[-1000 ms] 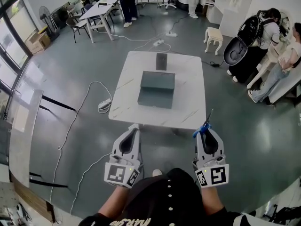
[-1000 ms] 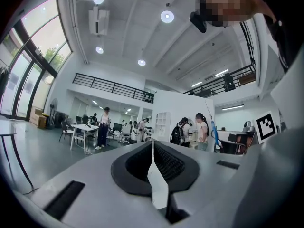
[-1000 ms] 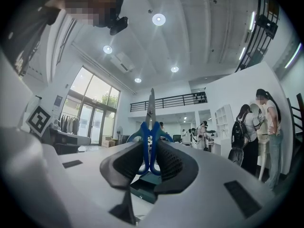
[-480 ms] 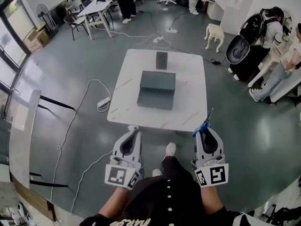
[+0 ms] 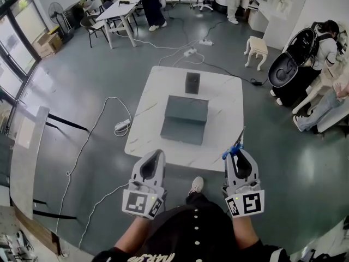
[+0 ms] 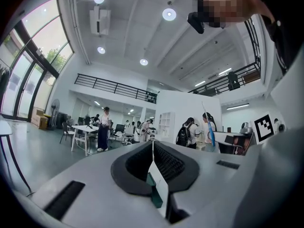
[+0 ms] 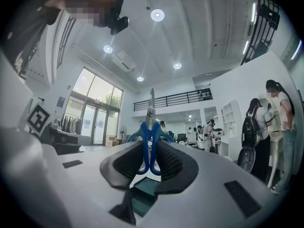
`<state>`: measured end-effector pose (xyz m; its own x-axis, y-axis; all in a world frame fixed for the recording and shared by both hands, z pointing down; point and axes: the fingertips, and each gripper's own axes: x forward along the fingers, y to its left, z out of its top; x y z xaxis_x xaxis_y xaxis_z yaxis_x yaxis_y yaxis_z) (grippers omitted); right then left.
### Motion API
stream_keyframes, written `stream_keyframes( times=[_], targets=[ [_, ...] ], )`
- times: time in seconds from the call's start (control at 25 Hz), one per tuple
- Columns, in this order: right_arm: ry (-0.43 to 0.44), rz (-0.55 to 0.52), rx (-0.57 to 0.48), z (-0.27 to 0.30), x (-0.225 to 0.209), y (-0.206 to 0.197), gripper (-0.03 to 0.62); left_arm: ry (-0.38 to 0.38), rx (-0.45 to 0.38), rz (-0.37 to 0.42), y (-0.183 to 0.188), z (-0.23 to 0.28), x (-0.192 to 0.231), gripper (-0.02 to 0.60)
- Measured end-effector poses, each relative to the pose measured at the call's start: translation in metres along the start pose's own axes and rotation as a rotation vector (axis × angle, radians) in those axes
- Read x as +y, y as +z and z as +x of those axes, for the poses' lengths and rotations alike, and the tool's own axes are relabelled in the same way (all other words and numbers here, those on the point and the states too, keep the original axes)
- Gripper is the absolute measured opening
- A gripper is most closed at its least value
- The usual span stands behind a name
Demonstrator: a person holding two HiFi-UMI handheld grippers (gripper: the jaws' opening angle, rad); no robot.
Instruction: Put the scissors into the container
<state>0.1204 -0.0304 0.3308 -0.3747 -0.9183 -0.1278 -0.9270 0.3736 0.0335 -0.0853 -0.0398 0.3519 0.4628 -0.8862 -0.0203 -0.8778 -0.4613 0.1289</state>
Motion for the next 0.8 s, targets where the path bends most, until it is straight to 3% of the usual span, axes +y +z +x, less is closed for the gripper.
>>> stream_keyframes(
  times=[0.8],
  targets=[
    [0.084, 0.008, -0.015, 0.111, -0.097, -0.006, 0.098, 0.079, -0.020, 0.013, 0.015, 0.133, 0.016, 0.034]
  ],
)
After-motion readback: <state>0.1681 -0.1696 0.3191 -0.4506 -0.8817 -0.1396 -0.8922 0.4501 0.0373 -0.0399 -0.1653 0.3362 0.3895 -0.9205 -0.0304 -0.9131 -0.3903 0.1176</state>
